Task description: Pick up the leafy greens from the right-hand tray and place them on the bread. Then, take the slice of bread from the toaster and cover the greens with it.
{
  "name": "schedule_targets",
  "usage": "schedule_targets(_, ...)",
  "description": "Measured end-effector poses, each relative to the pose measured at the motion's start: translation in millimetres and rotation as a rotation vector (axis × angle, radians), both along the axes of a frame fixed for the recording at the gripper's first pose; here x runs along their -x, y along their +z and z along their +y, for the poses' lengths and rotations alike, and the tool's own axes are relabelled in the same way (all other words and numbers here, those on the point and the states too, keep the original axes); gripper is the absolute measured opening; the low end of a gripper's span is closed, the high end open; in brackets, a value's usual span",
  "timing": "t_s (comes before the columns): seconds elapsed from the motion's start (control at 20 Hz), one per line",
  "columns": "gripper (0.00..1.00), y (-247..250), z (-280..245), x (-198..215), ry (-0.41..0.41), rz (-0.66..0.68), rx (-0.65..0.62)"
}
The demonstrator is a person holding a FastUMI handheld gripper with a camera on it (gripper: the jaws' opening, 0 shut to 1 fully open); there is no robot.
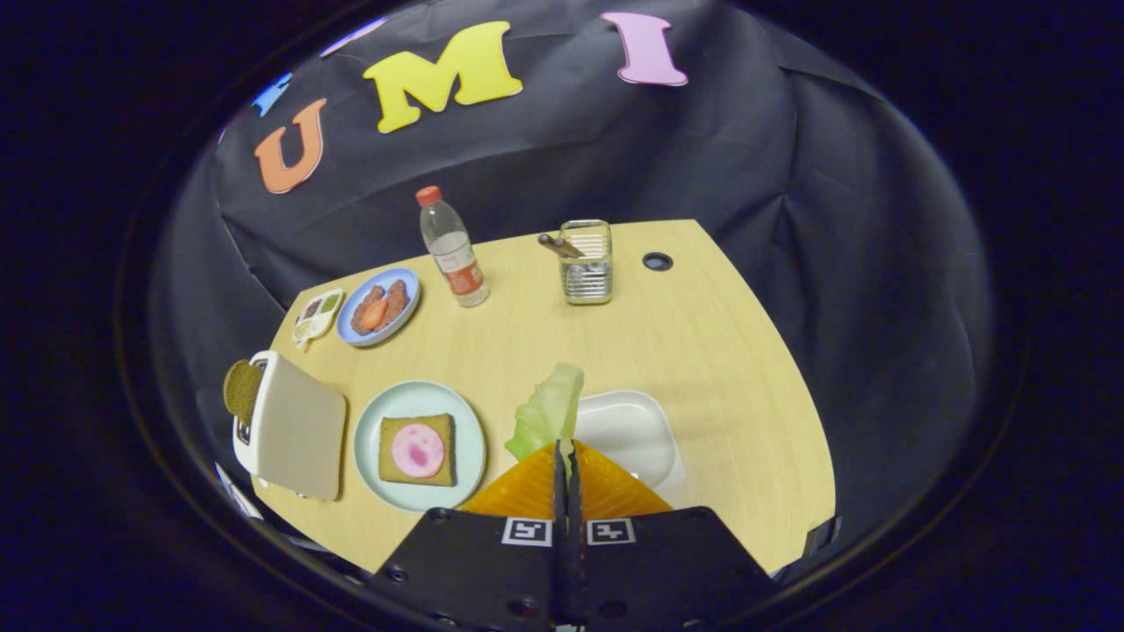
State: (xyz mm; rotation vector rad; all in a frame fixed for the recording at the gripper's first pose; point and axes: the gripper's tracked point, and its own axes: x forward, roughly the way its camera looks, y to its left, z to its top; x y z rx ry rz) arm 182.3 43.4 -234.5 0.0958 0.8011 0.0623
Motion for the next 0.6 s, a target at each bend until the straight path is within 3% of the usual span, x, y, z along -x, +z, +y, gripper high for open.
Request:
schedule_targets(0.2, 0.0, 15, 60, 13, 0.069, -0.025, 0.012)
schedule_targets(0.6, 0.0, -1, 202, 21, 0.178, 0.023, -0.054)
